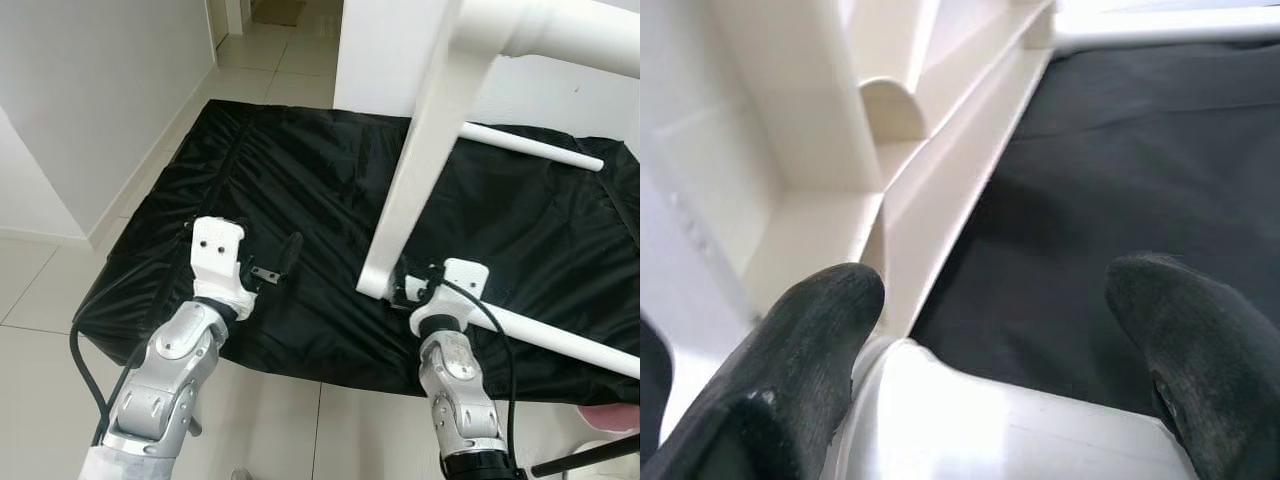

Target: Building children table

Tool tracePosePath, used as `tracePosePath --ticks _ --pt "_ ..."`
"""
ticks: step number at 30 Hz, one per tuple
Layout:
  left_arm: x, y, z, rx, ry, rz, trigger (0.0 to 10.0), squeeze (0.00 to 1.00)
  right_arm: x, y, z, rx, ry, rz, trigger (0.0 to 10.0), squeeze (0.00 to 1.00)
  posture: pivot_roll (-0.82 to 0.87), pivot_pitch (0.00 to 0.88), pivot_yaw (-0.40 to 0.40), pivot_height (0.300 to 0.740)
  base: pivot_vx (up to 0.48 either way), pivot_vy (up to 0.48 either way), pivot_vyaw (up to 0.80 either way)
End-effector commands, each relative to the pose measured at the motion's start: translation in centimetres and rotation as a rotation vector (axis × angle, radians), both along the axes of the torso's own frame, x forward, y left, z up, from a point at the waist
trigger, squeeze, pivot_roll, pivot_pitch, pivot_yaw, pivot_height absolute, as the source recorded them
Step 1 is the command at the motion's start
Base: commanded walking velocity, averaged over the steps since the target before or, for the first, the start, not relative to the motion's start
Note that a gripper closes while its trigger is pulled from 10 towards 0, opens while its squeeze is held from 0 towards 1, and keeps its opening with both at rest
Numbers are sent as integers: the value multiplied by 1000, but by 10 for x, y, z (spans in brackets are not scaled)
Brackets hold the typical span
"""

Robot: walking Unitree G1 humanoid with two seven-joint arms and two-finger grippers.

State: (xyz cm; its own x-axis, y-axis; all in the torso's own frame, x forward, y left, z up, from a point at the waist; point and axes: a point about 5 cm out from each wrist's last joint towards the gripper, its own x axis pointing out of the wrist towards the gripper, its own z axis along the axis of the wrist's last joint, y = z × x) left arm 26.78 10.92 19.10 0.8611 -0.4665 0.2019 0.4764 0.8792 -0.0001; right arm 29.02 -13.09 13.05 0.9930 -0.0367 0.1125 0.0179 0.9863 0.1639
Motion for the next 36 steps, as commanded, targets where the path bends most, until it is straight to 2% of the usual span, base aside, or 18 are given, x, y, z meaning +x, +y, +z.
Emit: tracePosePath --ticks 1,9,10,15,20,22,23,25,29,32,36 --pt "-9 -11 -3 45 -1 -221 10000 0 1 15 -4 2 23 87 10000 0 -5 87 -6 740 0 0 0" --pt "-14 -14 -4 54 15 -258 10000 0 4 23 -3 11 23 144 10000 0 -1 85 -8 740 0 0 0" --pt "-17 -16 -5 62 23 -278 10000 0 9 26 0 11 11 183 10000 0 1 86 -11 740 0 0 0" --pt "-21 -18 -7 69 33 -296 10000 0 12 24 2 3 6 189 10000 0 7 85 -16 740 0 0 0" --pt "-21 -17 -14 125 66 -297 10000 0 -5 7 -3 3 -28 142 10000 0 12 85 -24 740 0 0 0" --pt "-21 -17 -18 151 71 -294 10000 0 -12 -4 -5 -17 -53 88 10000 0 9 86 -22 740 0 0 0" --pt "-21 -17 -18 151 71 -294 10000 0 -12 -4 -5 -17 -53 88 10000 0 9 86 -22 740 0 0 0" --pt "-20 -18 -20 157 73 -297 10000 0 -16 -16 -4 -42 -67 21 10000 0 -1 86 -15 740 0 0 0" --pt "-17 -19 -21 159 76 -291 10000 0 -18 -27 1 -69 -98 -43 10000 0 -9 86 -10 740 0 0 0" --pt "-12 -17 -23 158 73 -246 10000 0 -19 -35 5 -100 -119 -96 10000 0 -18 84 -5 740 0 0 0" --pt "3 -8 -29 195 82 -123 10000 0 -23 -44 6 -160 -120 -161 10000 0 -30 77 -4 740 0 0 0"
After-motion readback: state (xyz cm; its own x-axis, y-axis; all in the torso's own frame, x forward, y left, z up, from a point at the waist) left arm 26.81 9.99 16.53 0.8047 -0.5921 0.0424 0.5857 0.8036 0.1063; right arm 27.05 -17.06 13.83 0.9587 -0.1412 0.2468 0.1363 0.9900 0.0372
